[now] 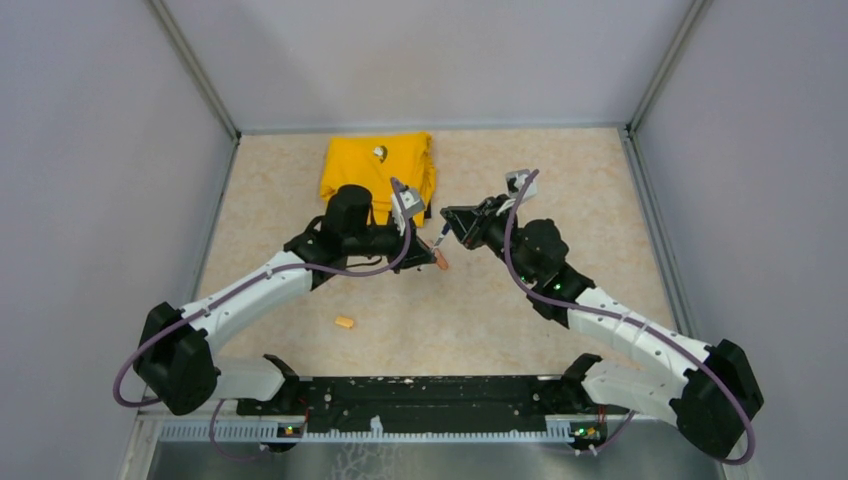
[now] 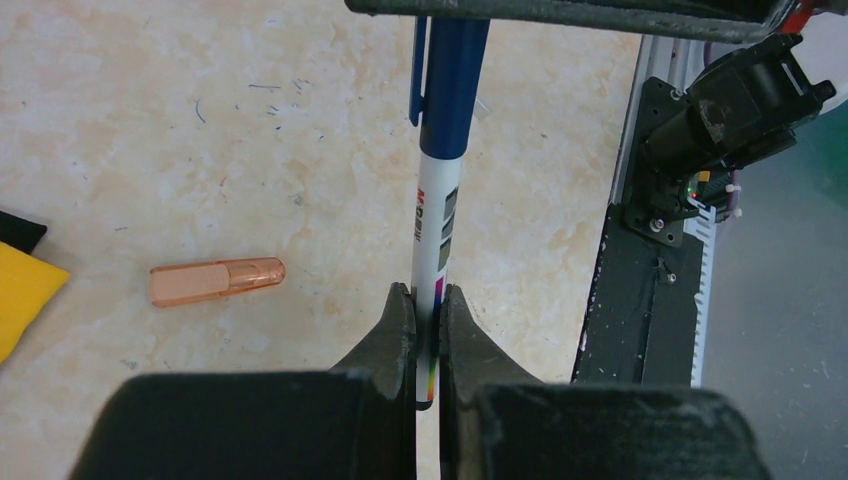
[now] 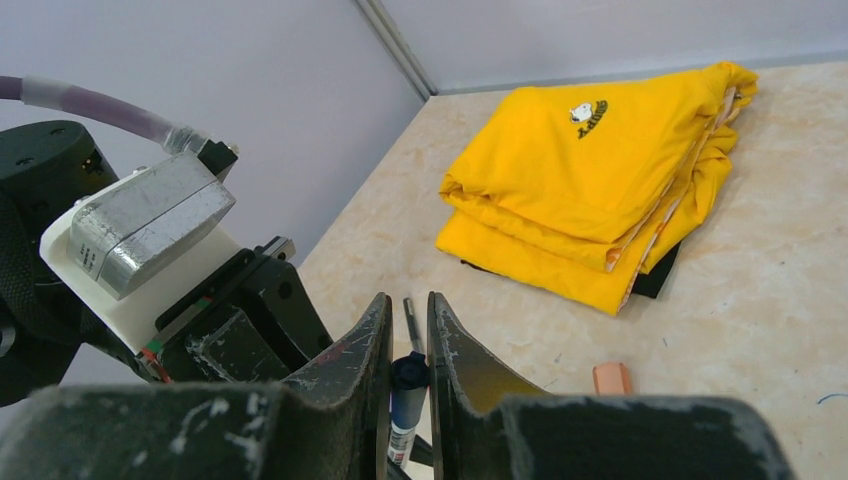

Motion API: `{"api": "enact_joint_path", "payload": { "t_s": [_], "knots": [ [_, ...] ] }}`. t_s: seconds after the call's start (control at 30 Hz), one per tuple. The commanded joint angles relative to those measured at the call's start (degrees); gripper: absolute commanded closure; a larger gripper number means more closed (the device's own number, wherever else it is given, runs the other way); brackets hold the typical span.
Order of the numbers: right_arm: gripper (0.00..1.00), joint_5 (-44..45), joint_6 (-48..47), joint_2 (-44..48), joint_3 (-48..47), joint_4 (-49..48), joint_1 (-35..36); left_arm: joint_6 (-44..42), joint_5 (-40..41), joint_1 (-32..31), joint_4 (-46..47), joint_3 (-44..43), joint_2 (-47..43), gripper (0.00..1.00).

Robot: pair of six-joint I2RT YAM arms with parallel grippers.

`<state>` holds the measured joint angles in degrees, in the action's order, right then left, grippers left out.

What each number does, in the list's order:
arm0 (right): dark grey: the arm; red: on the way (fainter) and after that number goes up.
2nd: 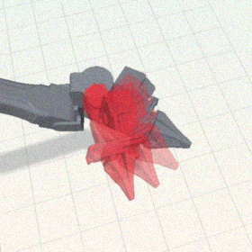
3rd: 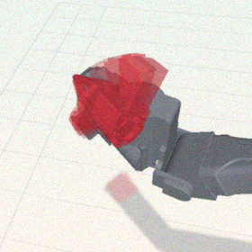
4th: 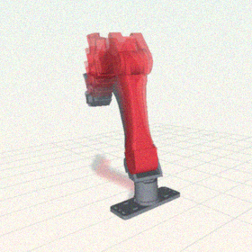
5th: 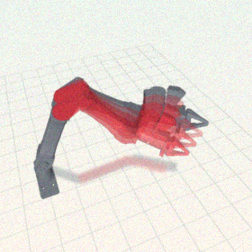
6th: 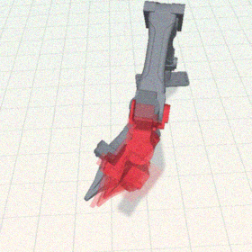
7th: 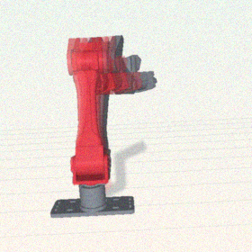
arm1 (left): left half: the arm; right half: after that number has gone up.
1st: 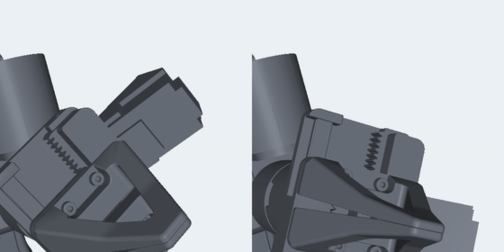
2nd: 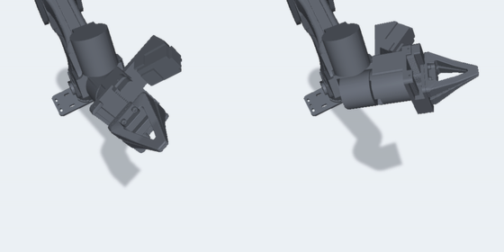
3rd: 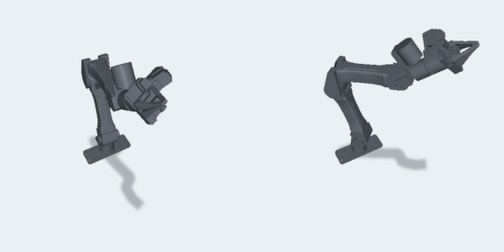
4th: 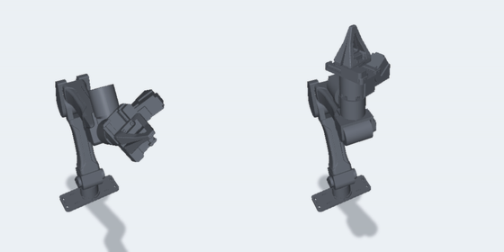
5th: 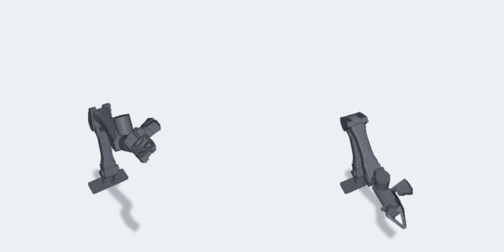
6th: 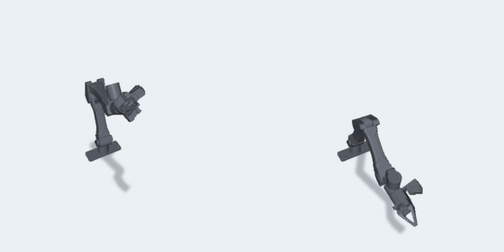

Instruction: Insert the pens into the pen caps

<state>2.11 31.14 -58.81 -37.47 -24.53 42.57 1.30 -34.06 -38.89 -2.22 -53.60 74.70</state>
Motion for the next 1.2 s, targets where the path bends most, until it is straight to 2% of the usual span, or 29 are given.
{"api": "enact_joint_path", "payload": {
  "t_s": [0.0, 0.17, 0.33, 0.57, 0.7, 0.97, 1.17],
  "knots": [
    [1.00, -13.3, 3.3, -2.3, 4.5, 13.6, 5.7, 0.0, 2.5, 0.4, 20.2, -3.8, -3.4, 1.00],
    [1.00, -14.0, 4.4, -4.7, 4.5, 10.8, 7.1, -0.1, 3.2, 0.6, 20.4, -3.6, -4.0, 1.00],
    [1.00, -9.6, 4.6, -3.4, 5.8, 9.0, 7.8, -0.7, 4.6, 0.7, 20.2, -3.2, -4.5, 1.00],
    [1.00, -0.6, -3.8, -1.7, -5.7, 15.6, 6.2, -0.8, 1.8, 0.7, 20.6, -3.0, -3.6, 1.00],
    [1.00, 1.2, -5.5, -1.3, -10.1, 16.5, 3.5, -2.8, 0.7, 0.7, 19.6, -3.5, -3.2, 1.00],
    [0.74, 2.9, -8.6, 0.1, -15.8, 12.1, 1.7, -1.4, -1.0, 0.5, 20.3, -1.4, -3.3, 1.00],
    [0.65, 2.4, -11.1, 2.2, -18.9, 11.7, 1.6, 1.1, -1.8, 0.5, 19.5, 0.3, -3.8, 1.00]
  ]
}}
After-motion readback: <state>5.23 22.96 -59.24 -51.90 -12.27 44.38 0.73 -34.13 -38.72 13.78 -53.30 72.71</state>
